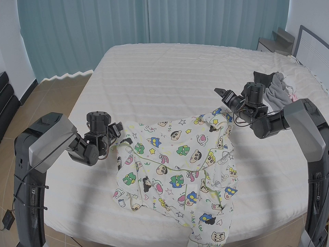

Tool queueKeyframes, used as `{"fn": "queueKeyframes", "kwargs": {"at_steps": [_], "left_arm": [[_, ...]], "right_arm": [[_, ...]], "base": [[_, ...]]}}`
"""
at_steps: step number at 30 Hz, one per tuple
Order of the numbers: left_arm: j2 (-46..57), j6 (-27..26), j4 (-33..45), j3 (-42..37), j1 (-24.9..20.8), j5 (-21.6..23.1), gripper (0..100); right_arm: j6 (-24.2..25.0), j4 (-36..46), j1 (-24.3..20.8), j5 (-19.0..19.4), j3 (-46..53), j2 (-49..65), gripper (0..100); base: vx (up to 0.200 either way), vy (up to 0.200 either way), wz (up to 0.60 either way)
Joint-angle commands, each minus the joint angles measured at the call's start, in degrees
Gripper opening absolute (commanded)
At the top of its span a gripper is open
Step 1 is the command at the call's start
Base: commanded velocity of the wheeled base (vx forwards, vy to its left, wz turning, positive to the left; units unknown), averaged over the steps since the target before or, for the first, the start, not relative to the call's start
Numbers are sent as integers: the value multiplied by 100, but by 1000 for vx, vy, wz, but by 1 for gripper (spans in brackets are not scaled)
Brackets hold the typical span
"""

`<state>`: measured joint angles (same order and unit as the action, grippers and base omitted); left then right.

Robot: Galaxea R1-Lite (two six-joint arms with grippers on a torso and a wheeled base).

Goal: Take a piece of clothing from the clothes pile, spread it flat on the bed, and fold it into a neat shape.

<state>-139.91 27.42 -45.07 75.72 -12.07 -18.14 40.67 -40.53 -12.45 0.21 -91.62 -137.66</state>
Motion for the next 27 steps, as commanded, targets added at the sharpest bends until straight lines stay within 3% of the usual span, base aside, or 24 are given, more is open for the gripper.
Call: {"fn": "queueKeyframes", "kwargs": {"at_steps": [1, 9, 12, 16, 19, 20, 22, 23, 27], "left_arm": [[-133, 88, -169, 119, 372, -49, 100], [113, 80, -230, 66, 706, -41, 100], [430, 80, -186, -347, 759, 47, 100], [1027, 97, -239, -1314, 688, 803, 100], [1344, 115, -230, -1700, 680, 1181, 100], [1537, 124, -230, -1982, 680, 1383, 100], [1660, 124, -230, -2149, 680, 1489, 100], [1757, 185, -230, -2325, 662, 1594, 100], [2012, 616, -230, -2720, 486, 1875, 100]], "right_arm": [[424, 265, 331, -135, -418, -306, 100], [618, 722, 542, -144, -215, -112, 100], [890, 1100, 577, -73, -251, -33, 100], [1013, 1575, 498, 348, -198, 318, 100], [1426, 2181, 480, 498, -479, 459, 100], [2165, 2823, 401, 471, -1217, 441, 100], [2833, 3289, 392, 454, -1780, 415, 100], [3404, 3693, 418, 489, -2281, 397, 100], [4072, 4194, 524, 454, -2297, 116, 100]], "base": [[0, 0, 0], [0, 0, 0], [0, 0, 0], [0, 0, 0], [0, 0, 0], [0, 0, 0], [0, 0, 0], [0, 0, 0], [0, 0, 0]]}}
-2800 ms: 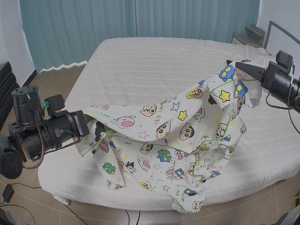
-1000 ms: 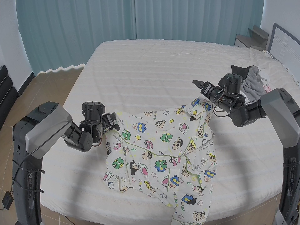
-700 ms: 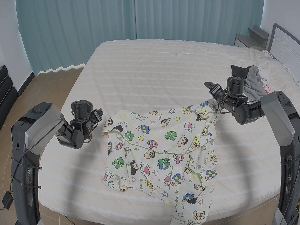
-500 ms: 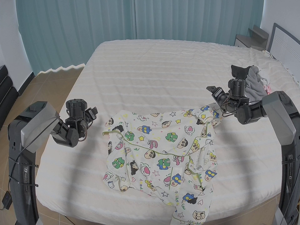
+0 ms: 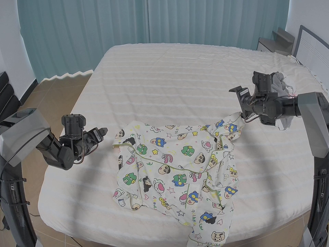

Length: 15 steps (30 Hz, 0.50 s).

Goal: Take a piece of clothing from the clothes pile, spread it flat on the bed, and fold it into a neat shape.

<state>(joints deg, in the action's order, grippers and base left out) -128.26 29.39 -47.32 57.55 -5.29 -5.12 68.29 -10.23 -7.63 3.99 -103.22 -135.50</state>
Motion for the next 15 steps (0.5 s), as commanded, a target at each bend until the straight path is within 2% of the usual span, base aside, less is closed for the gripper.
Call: {"fn": "queueKeyframes", "kwargs": {"at_steps": [1, 4, 6, 7, 8, 9, 11, 12, 13, 15], "left_arm": [[864, 427, 4, -930, -200, 582, 100], [1119, 541, -5, -1440, -323, 1162, 100], [1189, 550, -14, -1659, -411, 1444, 100], [1198, 576, -5, -1721, -473, 1532, 100], [1198, 603, 4, -1756, -508, 1558, 100], [1198, 682, 4, -1800, -570, 1575, 100], [1233, 937, 4, -1879, -737, 1663, 100], [1233, 937, 4, -1879, -737, 1663, 100], [1303, 1069, 21, -1985, -886, 1760, 100], [1365, 1069, 30, -2152, -1035, 1822, 100]], "right_arm": [[1318, 1181, 42, 76, -1137, -100, 100], [1274, 1770, 130, 243, -1137, -47, 100], [1019, 2438, 183, 744, -1137, 94, 100], [809, 2860, 245, 1175, -1137, 199, 100], [633, 3115, 280, 1447, -1137, 261, 100], [475, 3290, 297, 1579, -1137, 305, 100], [26, 3440, 324, 1596, -1137, 437, 100], [26, 3440, 324, 1596, -1137, 437, 100], [-536, 3405, 332, 1544, -726, 560, 100], [-1055, 3282, 350, 1491, -208, 788, 100]], "base": [[0, 0, 0], [0, 0, 0], [0, 0, 0], [0, 0, 0], [0, 0, 0], [0, 0, 0], [0, 0, 0], [0, 0, 0], [0, 0, 0], [0, 0, 0]]}}
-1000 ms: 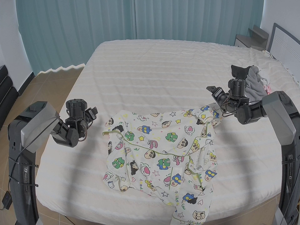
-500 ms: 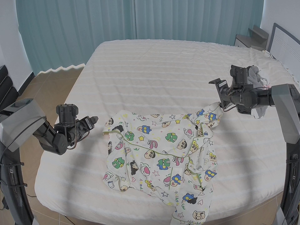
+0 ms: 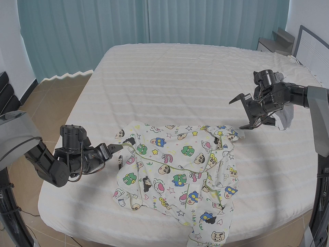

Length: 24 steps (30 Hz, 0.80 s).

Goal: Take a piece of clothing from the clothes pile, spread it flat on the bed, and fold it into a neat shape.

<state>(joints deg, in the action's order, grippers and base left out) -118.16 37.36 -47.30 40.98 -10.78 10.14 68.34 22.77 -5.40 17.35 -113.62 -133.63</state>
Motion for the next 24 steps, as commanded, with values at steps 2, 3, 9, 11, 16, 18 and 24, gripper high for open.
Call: {"fn": "queueKeyframes", "kwargs": {"at_steps": [2, 3, 9, 11, 16, 18, 24], "left_arm": [[364, 271, 37, -609, -627, 287, 100], [364, 271, 45, -636, -671, 278, 100], [417, 280, 37, -1242, -874, 216, 100], [478, 333, 37, -1462, -935, 190, 100], [452, 939, -7, -1708, -1155, -232, 100], [452, 1071, -16, -1708, -1172, -337, 100], [496, 1528, -25, -1708, -1260, -390, 100]], "right_arm": [[-1411, -484, 127, 129, 1386, 830, 100], [-1473, -757, 127, 129, 1650, 953, 100], [-1842, -2268, 83, 120, 3680, 1929, 100], [-1921, -2778, 83, 111, 4506, 2333, 100], [-1728, -5318, 109, 137, 6941, 3528, 100], [-1692, -6276, 109, 137, 7609, 3871, 100], [-1631, -7885, 127, 102, 8874, 4328, 100]], "base": [[0, 0, 0], [0, 0, 0], [0, 0, 0], [0, 0, 0], [0, 0, 0], [0, 0, 0], [0, 0, 0]]}}
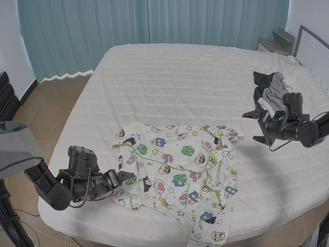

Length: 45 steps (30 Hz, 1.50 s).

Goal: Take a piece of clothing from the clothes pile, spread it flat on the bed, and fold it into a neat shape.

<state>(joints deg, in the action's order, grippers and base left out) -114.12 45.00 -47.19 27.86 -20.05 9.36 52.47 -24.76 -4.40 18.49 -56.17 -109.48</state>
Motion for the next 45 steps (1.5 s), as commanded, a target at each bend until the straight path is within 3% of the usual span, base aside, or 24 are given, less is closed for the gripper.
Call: {"fn": "queueKeyframes", "kwargs": {"at_steps": [1, 5, 12, 20, 26, 32, 45], "left_arm": [[83, 809, -36, -395, -341, -365, 100], [12, 923, -45, -386, -464, -708, 100], [21, 994, -45, -333, -473, -760, 100], [-76, 1029, -45, -298, -464, -778, 100], [-164, 1468, -45, -17, -447, -875, 100], [-665, 1433, -220, 379, -491, -927, 100], [-1007, 1407, -546, 466, -579, -1077, 100]], "right_arm": [[-44, -3184, 27, -4, 3183, 1922, 100], [-52, -3202, 27, -83, 3244, 1984, 100], [-123, -3193, -43, -408, 3447, 2467, 100], [-422, -3175, -61, -434, 3517, 2977, 100], [-430, -3167, -70, -434, 3526, 3029, 100], [-483, -3175, -78, -434, 3534, 3038, 100], [-510, -3175, -96, -505, 3561, 2968, 100]], "base": [[0, 0, 0], [0, 0, 0], [0, 0, 0], [0, 0, 0], [0, 0, 0], [0, 0, 0], [0, 0, 0]]}}
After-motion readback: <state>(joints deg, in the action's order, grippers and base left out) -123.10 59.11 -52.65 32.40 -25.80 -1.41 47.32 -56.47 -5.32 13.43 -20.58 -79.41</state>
